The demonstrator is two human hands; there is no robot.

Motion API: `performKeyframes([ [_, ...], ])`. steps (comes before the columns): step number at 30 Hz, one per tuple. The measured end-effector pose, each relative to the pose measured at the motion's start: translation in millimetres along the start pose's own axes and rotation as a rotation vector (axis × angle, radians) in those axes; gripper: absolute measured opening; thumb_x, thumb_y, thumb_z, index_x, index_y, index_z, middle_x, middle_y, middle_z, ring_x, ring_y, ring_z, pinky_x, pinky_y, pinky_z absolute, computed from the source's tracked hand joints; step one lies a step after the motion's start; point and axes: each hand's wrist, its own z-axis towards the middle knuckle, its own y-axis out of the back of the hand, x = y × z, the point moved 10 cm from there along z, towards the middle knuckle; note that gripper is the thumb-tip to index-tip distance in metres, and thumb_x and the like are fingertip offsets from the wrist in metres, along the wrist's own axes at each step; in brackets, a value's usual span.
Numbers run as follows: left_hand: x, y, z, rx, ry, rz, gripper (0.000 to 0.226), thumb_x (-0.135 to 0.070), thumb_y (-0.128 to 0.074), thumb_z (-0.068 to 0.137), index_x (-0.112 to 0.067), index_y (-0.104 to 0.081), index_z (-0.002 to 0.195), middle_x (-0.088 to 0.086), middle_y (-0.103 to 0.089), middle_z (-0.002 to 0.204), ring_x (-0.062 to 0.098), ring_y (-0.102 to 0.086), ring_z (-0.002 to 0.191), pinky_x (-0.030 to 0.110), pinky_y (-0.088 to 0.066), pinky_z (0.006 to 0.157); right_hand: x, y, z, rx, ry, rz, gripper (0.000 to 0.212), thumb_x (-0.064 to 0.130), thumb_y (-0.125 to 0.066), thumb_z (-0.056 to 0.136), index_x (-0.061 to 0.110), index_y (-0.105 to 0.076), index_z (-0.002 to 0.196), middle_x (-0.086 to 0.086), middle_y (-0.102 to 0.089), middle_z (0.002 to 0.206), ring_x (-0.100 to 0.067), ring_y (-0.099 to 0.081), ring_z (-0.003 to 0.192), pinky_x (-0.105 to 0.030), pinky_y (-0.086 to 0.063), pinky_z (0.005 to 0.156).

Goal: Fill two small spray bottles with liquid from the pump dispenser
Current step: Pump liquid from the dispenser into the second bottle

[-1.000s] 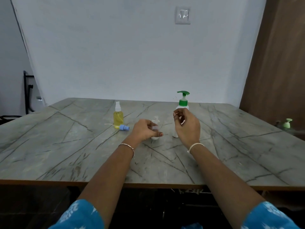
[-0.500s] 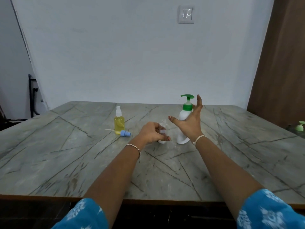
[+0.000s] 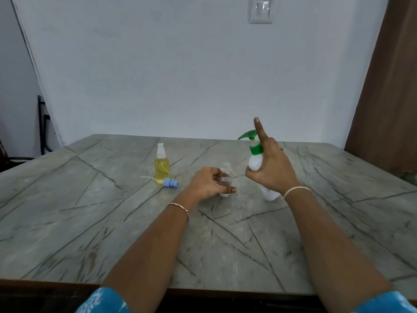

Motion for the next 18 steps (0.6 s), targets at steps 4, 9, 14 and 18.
performKeyframes([
  [4, 1.7, -0.5, 1.6, -0.012, -0.004, -0.010, 0.053, -0.034, -0.089, 0.059, -0.016, -0.069, 0.105, -0.003, -0.073, 0.098, 0.012, -0.067, 0.093, 0.030, -0.053, 0.091, 11.5, -15.6, -0.1, 0.155, 0.107, -0.277, 0.120, 0.018, -0.073, 0.069, 0.053, 0.012, 0.146, -0.003, -0.044, 0.096, -0.021, -0.045, 0.086, -0.037, -0.050, 0.071],
  [9, 0.1, -0.4, -1.0, -0.015, -0.007, -0.003, 0.056, -0.035, -0.089, 0.060, -0.016, -0.068, 0.108, -0.003, -0.072, 0.100, 0.011, -0.067, 0.093, 0.025, -0.052, 0.087, 17.2, -27.9, -1.8, 0.217, 0.157, -0.437, 0.112, 0.018, -0.070, 0.068, 0.049, 0.002, 0.148, -0.003, -0.046, 0.093, -0.026, -0.047, 0.089, -0.043, -0.050, 0.077],
  [14, -2.2, 0.0, -4.2, -0.016, -0.014, -0.001, 0.055, -0.032, -0.088, 0.063, -0.015, -0.067, 0.111, -0.003, -0.071, 0.103, 0.010, -0.066, 0.093, 0.021, -0.050, 0.083, 17.8, -33.8, -6.7, 0.264, 0.162, -0.483, 0.102, 0.019, -0.069, 0.067, 0.044, -0.011, 0.147, -0.002, -0.049, 0.094, -0.027, -0.049, 0.091, -0.041, -0.050, 0.076],
  [18, -2.7, 1.2, -4.6, -0.026, -0.021, 0.012, 0.057, -0.034, -0.087, 0.063, -0.013, -0.067, 0.112, 0.001, -0.071, 0.106, 0.015, -0.066, 0.097, 0.030, -0.052, 0.092, 17.4, -35.8, -9.9, 0.283, 0.165, -0.509, 0.099, 0.019, -0.069, 0.067, 0.043, -0.015, 0.146, -0.002, -0.049, 0.094, -0.027, -0.049, 0.091, -0.041, -0.049, 0.076],
])
